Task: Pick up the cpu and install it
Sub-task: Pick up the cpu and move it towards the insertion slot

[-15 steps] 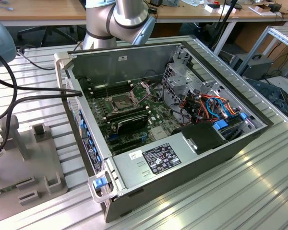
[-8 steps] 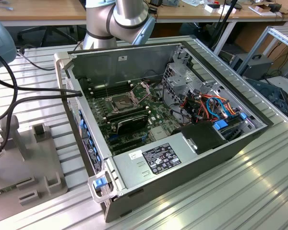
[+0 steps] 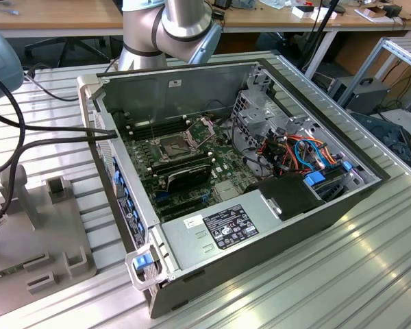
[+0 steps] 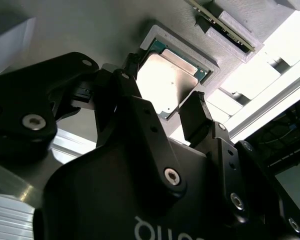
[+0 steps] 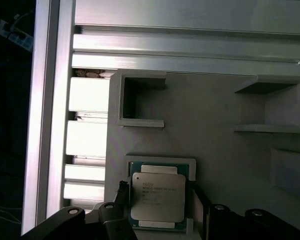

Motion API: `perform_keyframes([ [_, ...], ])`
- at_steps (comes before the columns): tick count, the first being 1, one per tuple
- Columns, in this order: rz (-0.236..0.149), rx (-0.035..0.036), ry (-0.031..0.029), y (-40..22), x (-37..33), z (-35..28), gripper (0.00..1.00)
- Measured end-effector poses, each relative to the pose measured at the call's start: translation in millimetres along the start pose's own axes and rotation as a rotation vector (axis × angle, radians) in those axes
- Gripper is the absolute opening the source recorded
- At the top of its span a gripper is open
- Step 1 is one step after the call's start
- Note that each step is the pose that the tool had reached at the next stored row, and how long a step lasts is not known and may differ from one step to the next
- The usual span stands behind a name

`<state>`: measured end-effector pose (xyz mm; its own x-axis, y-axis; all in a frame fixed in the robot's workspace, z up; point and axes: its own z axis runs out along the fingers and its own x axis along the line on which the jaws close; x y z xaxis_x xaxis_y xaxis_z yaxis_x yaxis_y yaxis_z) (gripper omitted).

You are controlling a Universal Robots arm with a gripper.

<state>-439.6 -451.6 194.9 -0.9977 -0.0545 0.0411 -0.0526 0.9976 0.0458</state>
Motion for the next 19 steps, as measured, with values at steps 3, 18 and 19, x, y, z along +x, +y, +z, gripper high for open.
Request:
perform_keyframes([
  [3, 0.000, 0.0002, 0.0003, -0.1, 0.2, 0.7, 0.60],
  [18, 0.000, 0.0008, 0.0002, -0.2, 0.0, 4.3, 0.58],
  [19, 0.000, 0.0006, 0.0003, -0.2, 0.0, 4.3, 0.58],
])
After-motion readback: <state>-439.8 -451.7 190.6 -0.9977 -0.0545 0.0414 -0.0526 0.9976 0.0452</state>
